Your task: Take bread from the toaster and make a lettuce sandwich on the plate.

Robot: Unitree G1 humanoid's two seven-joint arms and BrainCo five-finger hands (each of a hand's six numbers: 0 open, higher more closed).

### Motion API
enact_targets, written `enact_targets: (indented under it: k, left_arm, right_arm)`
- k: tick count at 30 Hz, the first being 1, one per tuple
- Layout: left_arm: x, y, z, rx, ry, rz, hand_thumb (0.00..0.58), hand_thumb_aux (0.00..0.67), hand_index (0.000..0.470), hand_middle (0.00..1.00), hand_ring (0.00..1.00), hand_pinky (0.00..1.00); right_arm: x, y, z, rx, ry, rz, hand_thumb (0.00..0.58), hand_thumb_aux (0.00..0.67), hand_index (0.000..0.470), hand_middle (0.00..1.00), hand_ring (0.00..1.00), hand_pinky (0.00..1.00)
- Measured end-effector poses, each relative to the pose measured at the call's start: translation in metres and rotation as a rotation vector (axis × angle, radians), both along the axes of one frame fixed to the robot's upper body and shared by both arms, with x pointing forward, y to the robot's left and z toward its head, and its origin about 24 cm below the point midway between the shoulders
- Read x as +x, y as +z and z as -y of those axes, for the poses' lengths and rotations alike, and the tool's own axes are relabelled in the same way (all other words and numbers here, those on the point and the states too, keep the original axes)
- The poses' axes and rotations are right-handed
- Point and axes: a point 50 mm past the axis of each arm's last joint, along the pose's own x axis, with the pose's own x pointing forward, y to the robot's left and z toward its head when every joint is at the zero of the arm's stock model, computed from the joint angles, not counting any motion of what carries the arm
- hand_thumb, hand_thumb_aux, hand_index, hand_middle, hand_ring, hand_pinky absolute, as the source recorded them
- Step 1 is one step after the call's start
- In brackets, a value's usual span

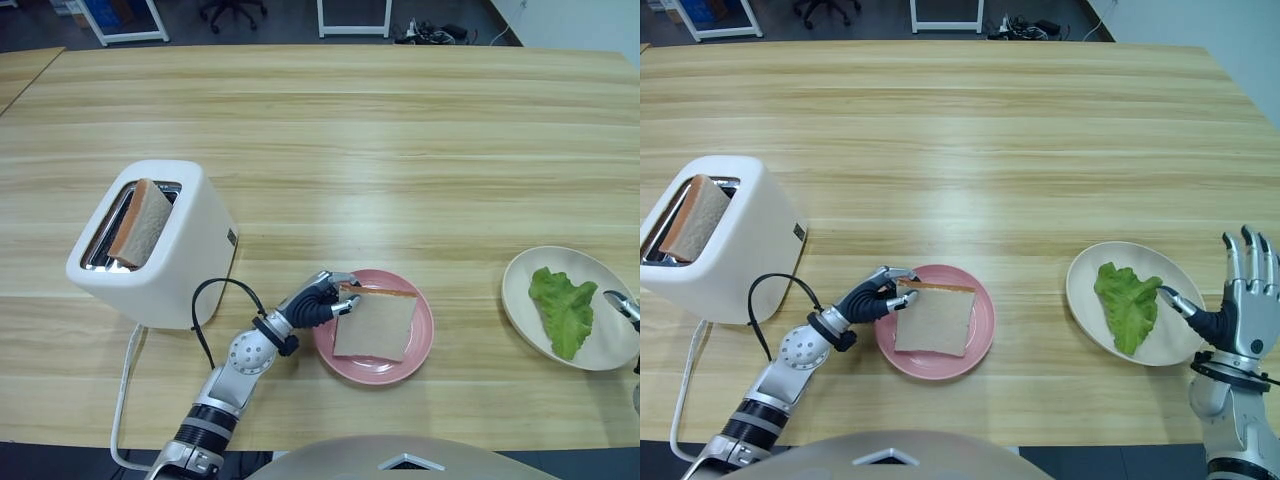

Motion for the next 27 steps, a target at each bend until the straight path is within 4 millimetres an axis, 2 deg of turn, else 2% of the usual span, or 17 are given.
enact_targets:
  k: [1, 2, 3, 4, 7, 10, 14, 15, 16, 17, 18, 19, 20, 22, 27]
  left_arm:
    - [0.001, 0.001, -0.003, 0.031, 0.02, 0.033, 0.58, 0.67, 0.47, 0.0, 0.0, 0.0]
    - [0.001, 0.002, -0.005, 0.059, 0.033, 0.06, 0.553, 0.525, 0.369, 0.0, 0.0, 0.0]
    - [0.001, 0.003, -0.008, 0.09, 0.041, 0.087, 0.466, 0.373, 0.262, 0.0, 0.0, 0.0]
    - [0.001, 0.004, -0.01, 0.126, 0.049, 0.12, 0.357, 0.255, 0.179, 0.0, 0.0, 0.0]
    - [-0.003, 0.003, -0.014, 0.217, 0.034, 0.171, 0.201, 0.129, 0.09, 0.0, 0.0, 0.0]
    - [-0.008, 0.003, -0.015, 0.256, 0.012, 0.195, 0.288, 0.194, 0.136, 0.0, 0.0, 0.0]
    - [-0.012, 0.003, -0.016, 0.269, 0.011, 0.202, 0.297, 0.202, 0.142, 0.0, 0.0, 0.0]
    - [-0.013, 0.002, -0.016, 0.272, 0.01, 0.199, 0.294, 0.2, 0.14, 0.0, 0.0, 0.0]
    - [-0.013, 0.002, -0.016, 0.275, 0.009, 0.199, 0.31, 0.213, 0.149, 0.0, 0.0, 0.0]
    - [-0.014, 0.002, -0.016, 0.282, 0.006, 0.203, 0.31, 0.213, 0.149, 0.0, 0.0, 0.0]
    - [-0.014, 0.003, -0.016, 0.286, 0.004, 0.209, 0.325, 0.226, 0.159, 0.0, 0.0, 0.0]
    - [-0.014, 0.004, -0.016, 0.286, 0.002, 0.216, 0.337, 0.236, 0.166, 0.0, 0.0, 0.0]
    - [-0.014, 0.006, -0.016, 0.284, 0.004, 0.223, 0.357, 0.255, 0.179, 0.0, 0.0, 0.0]
    - [-0.015, 0.009, -0.016, 0.278, 0.013, 0.24, 0.357, 0.255, 0.179, 0.0, 0.0, 0.0]
    - [-0.018, 0.022, -0.02, 0.256, 0.052, 0.301, 0.368, 0.265, 0.186, 0.0, 0.0, 0.0]
  right_arm:
    - [0.0, -0.011, -0.003, 0.001, 0.009, -0.072, 0.0, 0.0, 0.0, 0.0, 0.0, 0.0]
    - [0.0, -0.018, -0.005, 0.003, 0.02, -0.117, 0.0, 0.0, 0.0, 0.0, 0.0, 0.0]
    - [0.001, -0.024, -0.008, 0.001, 0.031, -0.153, 0.0, 0.0, 0.0, 0.0, 0.0, 0.0]
    - [0.001, -0.029, -0.01, -0.001, 0.043, -0.192, 0.0, 0.0, 0.0, 0.0, 0.0, 0.0]
    - [0.003, -0.035, -0.013, -0.016, 0.061, -0.258, 0.0, 0.0, 0.0, 0.0, 0.0, 0.0]
    - [0.002, -0.037, -0.011, -0.04, 0.061, -0.312, 0.0, 0.0, 0.0, 0.0, 0.0, 0.0]
    - [0.002, -0.041, -0.009, -0.059, 0.046, -0.369, 0.0, 0.0, 0.0, 0.0, 0.0, 0.0]
    - [0.003, -0.04, -0.008, -0.063, 0.038, -0.373, 0.058, 0.034, 0.024, 0.0, 0.0, 0.0]
    - [0.003, -0.04, -0.007, -0.065, 0.036, -0.374, 0.328, 0.229, 0.16, 0.0, 0.0, 0.0]
    - [0.004, -0.038, -0.005, -0.069, 0.029, -0.381, 0.436, 0.336, 0.236, 0.0, 0.0, 0.0]
    - [0.004, -0.038, -0.004, -0.07, 0.024, -0.387, 0.516, 0.447, 0.313, 0.0, 0.0, 0.0]
    - [0.004, -0.039, -0.005, -0.065, 0.022, -0.393, 0.534, 0.481, 0.337, 0.0, 0.0, 0.0]
    - [0.005, -0.038, -0.006, -0.059, 0.026, -0.386, 0.567, 0.57, 0.4, 0.0, 0.0, 0.0]
    - [0.008, -0.035, -0.007, -0.065, 0.039, -0.384, 0.58, 0.67, 0.47, 0.0, 0.0, 0.0]
    - [0.009, -0.032, -0.007, -0.08, 0.041, -0.375, 0.58, 0.67, 0.47, 0.0, 0.0, 0.0]
